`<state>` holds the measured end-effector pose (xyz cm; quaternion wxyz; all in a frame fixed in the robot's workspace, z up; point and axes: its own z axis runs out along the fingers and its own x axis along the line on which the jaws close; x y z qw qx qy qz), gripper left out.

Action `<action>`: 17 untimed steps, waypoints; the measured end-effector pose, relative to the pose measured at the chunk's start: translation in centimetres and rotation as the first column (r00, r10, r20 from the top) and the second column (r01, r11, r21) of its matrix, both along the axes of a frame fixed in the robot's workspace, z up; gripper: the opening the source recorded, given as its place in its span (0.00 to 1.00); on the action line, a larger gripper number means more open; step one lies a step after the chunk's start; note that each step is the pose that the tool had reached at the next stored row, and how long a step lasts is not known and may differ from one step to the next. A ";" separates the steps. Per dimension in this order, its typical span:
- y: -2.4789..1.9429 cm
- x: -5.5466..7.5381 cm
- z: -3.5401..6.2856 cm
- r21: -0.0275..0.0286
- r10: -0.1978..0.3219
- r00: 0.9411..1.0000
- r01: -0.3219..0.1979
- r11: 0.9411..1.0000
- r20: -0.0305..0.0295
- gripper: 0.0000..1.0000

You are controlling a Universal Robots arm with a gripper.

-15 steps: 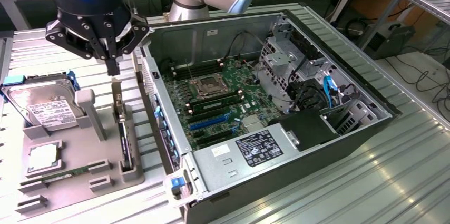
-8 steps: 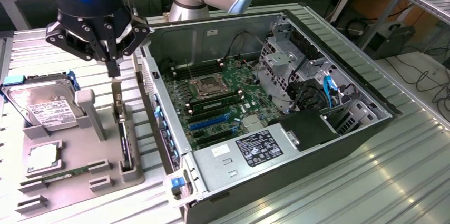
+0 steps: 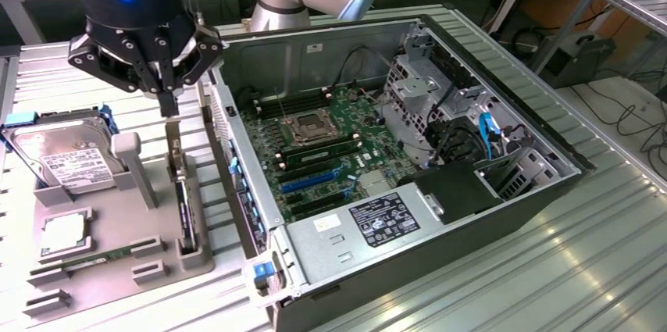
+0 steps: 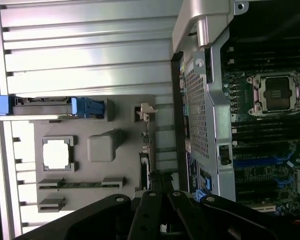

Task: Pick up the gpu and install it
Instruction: 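Reach for the gpu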

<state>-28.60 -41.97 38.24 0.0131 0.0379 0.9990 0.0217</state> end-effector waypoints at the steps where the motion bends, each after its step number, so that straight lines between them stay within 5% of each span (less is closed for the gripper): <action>1: -0.03 0.0 -0.01 0.000 0.000 1.000 0.000 1.000 0.000 0.11; 17: -0.41 0.0 -0.13 0.000 0.000 1.000 0.000 1.000 0.000 0.11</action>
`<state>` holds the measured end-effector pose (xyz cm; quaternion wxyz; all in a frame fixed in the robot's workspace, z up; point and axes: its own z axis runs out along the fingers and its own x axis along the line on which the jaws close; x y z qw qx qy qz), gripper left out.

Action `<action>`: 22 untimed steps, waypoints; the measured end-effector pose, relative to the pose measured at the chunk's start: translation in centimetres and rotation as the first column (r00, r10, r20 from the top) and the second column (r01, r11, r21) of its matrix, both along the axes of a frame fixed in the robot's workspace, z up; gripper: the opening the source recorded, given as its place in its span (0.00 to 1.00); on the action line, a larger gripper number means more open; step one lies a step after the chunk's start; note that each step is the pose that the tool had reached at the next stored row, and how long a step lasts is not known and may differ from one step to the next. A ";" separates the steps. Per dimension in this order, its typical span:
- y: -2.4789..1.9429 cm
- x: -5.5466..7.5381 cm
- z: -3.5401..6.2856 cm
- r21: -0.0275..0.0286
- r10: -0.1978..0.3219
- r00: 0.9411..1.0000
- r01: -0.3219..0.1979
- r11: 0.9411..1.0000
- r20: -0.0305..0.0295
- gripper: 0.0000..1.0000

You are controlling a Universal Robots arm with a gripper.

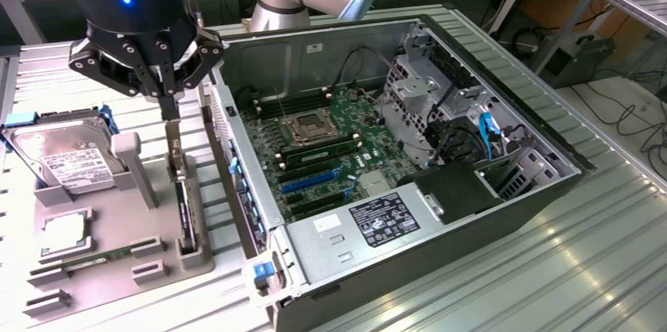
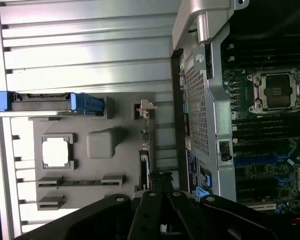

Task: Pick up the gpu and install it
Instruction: 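Reach for the gpu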

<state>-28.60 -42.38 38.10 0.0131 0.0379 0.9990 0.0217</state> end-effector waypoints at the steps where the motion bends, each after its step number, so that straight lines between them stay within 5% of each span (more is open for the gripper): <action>1: -0.02 0.0 -0.01 0.000 0.000 1.000 0.000 1.000 0.000 0.11; 22: -0.44 0.0 -0.18 0.000 0.000 1.000 0.000 1.000 0.000 0.11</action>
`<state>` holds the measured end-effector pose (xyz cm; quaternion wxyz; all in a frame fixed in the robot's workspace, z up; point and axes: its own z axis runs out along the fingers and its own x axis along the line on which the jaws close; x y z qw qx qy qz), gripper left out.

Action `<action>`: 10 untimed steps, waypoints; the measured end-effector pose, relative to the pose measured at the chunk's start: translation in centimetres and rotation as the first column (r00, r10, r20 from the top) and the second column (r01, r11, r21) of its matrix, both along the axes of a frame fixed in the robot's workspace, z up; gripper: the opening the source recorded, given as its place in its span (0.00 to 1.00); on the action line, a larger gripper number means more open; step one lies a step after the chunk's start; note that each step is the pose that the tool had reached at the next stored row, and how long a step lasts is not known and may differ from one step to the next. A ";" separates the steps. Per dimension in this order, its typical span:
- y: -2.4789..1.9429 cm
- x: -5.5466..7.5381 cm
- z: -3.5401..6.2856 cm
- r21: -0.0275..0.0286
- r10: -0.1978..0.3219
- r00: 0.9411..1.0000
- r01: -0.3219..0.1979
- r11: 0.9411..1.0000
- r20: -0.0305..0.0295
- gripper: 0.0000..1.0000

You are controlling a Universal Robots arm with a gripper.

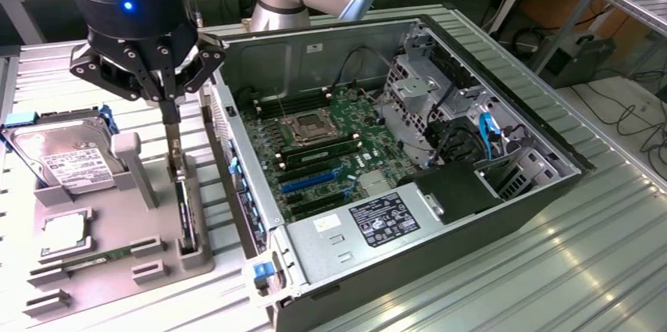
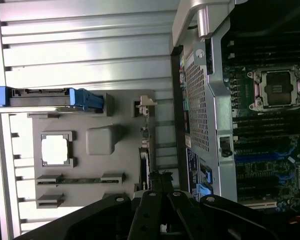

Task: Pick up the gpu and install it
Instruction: 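Reach for the gpu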

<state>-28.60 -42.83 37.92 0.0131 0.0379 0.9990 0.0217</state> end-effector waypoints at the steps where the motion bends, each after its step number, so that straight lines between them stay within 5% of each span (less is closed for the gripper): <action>1: -0.02 0.0 -0.01 0.000 0.000 1.000 0.000 1.000 0.000 0.11; 10: -0.24 0.0 -0.06 0.000 0.000 1.000 0.000 1.000 0.000 0.11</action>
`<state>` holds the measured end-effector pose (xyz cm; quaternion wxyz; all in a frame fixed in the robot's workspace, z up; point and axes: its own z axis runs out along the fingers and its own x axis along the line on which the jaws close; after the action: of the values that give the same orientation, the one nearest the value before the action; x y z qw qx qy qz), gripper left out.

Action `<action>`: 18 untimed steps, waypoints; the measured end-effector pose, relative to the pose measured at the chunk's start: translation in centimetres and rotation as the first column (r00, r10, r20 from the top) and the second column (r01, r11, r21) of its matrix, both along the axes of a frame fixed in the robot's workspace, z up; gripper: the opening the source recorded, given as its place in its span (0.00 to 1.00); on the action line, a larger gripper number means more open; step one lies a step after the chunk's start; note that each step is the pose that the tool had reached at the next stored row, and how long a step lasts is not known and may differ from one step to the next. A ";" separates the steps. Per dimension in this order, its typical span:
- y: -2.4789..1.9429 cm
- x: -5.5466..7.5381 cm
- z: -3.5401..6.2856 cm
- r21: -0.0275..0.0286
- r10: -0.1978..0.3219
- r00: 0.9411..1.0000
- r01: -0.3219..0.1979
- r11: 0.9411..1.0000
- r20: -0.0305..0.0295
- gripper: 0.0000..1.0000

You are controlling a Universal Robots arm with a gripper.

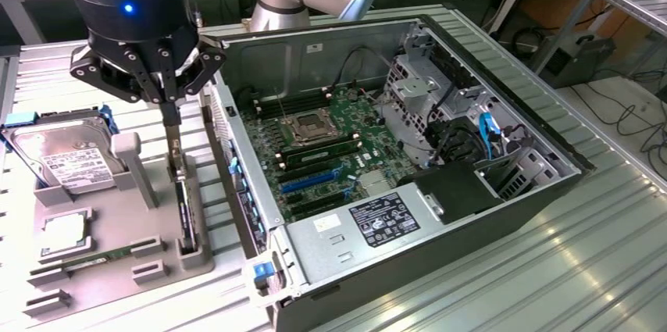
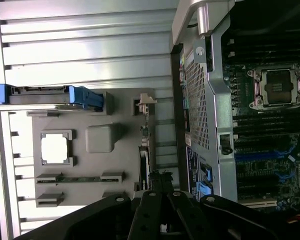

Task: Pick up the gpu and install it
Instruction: 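Reach for the gpu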

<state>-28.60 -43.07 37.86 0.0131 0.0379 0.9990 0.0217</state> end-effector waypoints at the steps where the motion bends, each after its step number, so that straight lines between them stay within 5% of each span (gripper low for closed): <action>1: -0.03 0.0 0.00 0.000 0.000 1.000 0.000 1.000 0.000 0.11; 18: -0.42 0.0 -0.09 0.000 0.000 1.000 0.000 1.000 0.000 0.11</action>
<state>-28.60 -43.49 37.78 0.0131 0.0379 0.9990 0.0217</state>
